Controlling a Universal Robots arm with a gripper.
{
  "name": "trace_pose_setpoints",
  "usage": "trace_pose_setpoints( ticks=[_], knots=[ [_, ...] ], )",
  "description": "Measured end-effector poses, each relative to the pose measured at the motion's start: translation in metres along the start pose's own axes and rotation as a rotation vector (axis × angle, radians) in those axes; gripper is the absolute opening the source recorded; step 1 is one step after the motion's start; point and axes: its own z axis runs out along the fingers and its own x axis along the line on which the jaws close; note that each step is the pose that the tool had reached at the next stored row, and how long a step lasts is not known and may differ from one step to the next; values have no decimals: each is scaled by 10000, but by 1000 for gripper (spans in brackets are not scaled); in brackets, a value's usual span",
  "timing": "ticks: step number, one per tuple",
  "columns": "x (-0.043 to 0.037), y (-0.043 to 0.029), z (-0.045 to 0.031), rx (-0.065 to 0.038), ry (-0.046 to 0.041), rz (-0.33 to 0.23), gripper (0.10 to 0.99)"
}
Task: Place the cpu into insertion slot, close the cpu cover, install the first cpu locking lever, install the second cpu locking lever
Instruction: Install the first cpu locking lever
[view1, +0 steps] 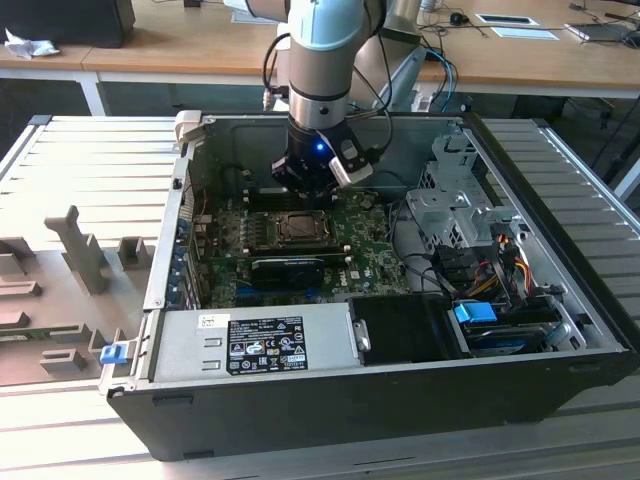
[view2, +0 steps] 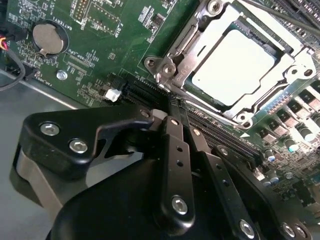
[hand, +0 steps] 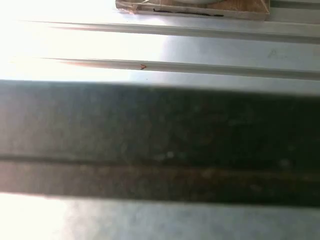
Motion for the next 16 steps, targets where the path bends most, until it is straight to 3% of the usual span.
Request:
trace_pose_setpoints(
  ticks=[4,16],
  knots=[
    [-2,17,-141,1,0,0,106],
    [3,-101,-158,1,0,0,106]
  ],
)
